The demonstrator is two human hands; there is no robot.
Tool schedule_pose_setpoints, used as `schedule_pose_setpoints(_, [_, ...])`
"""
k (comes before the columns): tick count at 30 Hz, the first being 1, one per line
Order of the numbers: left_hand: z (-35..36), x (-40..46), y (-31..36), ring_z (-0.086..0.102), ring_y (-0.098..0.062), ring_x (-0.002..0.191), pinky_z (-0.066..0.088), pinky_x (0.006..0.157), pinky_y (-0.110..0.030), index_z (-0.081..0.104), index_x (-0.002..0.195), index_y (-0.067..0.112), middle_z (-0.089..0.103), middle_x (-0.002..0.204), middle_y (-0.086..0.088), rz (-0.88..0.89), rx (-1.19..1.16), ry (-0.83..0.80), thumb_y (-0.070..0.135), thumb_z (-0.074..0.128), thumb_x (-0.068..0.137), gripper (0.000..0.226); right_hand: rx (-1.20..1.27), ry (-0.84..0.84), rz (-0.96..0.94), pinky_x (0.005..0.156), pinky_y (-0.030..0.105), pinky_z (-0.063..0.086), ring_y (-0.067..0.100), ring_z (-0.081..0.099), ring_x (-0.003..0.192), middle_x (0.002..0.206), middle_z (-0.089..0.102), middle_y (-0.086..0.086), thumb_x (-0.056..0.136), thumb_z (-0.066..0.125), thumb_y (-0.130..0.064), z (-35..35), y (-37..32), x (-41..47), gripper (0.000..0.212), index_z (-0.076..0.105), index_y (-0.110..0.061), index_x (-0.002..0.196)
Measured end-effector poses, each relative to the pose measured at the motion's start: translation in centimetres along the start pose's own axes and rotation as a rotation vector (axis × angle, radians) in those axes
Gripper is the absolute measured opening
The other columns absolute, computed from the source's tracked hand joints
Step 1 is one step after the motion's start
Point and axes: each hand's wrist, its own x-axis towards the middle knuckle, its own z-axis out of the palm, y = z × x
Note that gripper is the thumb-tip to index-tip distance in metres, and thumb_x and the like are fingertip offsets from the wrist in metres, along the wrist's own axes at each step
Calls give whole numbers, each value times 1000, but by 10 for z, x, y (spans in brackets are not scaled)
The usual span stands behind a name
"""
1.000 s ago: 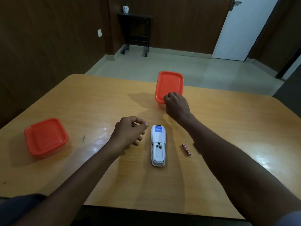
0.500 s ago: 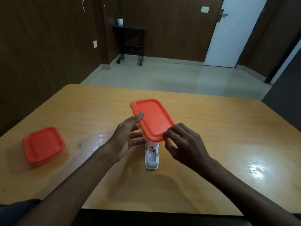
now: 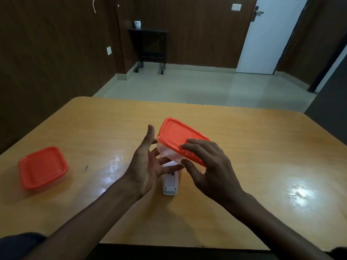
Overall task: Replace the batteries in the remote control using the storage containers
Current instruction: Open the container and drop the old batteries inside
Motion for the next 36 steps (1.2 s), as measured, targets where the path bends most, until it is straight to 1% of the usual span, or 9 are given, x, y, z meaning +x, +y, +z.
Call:
schedule_pose_setpoints(3, [-3, 0, 1, 65, -48, 117, 47, 97, -72, 52, 138, 10, 61, 139, -22, -33, -124, -40, 54, 63, 83, 72, 27, -15, -76, 107, 39, 46, 24, 52, 131, 134, 62, 7, 77, 70, 6, -4, -3, 1, 35, 65, -11, 107])
schedule_pose_setpoints(5, [-6, 1, 3, 58, -50, 125, 42, 100, -75, 52, 142, 10, 56, 143, -24, -37, -146, -123, 48, 71, 84, 72, 30, -5, -59, 98, 38, 52, 24, 54, 123, 130, 60, 7, 70, 66, 13, -8, -4, 2, 34, 61, -7, 98])
schedule_pose_setpoints(8, [-9, 1, 1, 52, -49, 133, 37, 107, -74, 51, 144, 7, 51, 147, -26, -35, -131, -170, 44, 82, 76, 83, 75, -38, -22, 89, 31, 52, 18, 54, 117, 130, 59, 3, 81, 71, -21, -14, -7, 2, 23, 58, -10, 97])
schedule_pose_setpoints(11, [-9, 0, -3, 50, -46, 136, 42, 107, -68, 41, 152, 20, 48, 152, -21, 18, -57, -240, 44, 86, 74, 93, 35, -45, -50, 92, 24, 49, 17, 57, 120, 129, 65, 4, 90, 65, -54, -15, -11, 2, 42, 61, -12, 95])
schedule_pose_setpoints(18, [-15, 0, 0, 57, -25, 132, 57, 96, -46, 25, 151, 49, 46, 150, 0, 245, 540, -352, 13, 86, 65, 111, -61, 119, -162, 80, 39, 61, 25, 67, 112, 121, 72, 11, 99, 60, -36, -22, -11, 6, 38, 71, -1, 110])
schedule_pose_setpoints(24, [-2, -9, -15, 47, 16, 124, 56, 86, -16, 16, 142, 56, 31, 146, 30, 598, 788, -70, 29, 99, 54, 125, -149, 110, -225, 96, 36, 54, 28, 64, 119, 131, 68, 13, 98, 65, -30, -13, -26, 0, 26, 70, -4, 98])
schedule_pose_setpoints(26, [-3, -11, -17, 43, 15, 128, 53, 89, -11, 17, 138, 61, 30, 140, 41, 692, 839, 6, 41, 94, 52, 117, -136, 112, -247, 102, 36, 50, 29, 62, 123, 132, 67, 15, 98, 66, -27, -8, -31, -4, 25, 69, -2, 100])
schedule_pose_setpoints(31, [-5, -16, -22, 51, -2, 126, 54, 88, -11, 21, 135, 47, 38, 138, 25, 737, 903, 87, 54, 87, 47, 111, -133, 87, -289, 101, 38, 51, 32, 64, 120, 131, 66, 17, 96, 67, -21, -5, -27, -8, 23, 70, 2, 101])
schedule_pose_setpoints(36, [-3, -15, -20, 52, 4, 122, 56, 84, -15, 23, 131, 46, 39, 133, 30, 741, 941, 80, 56, 86, 45, 107, -172, 129, -352, 94, 37, 53, 32, 68, 111, 123, 71, 17, 95, 67, -20, -12, -20, -5, 24, 72, 3, 100])
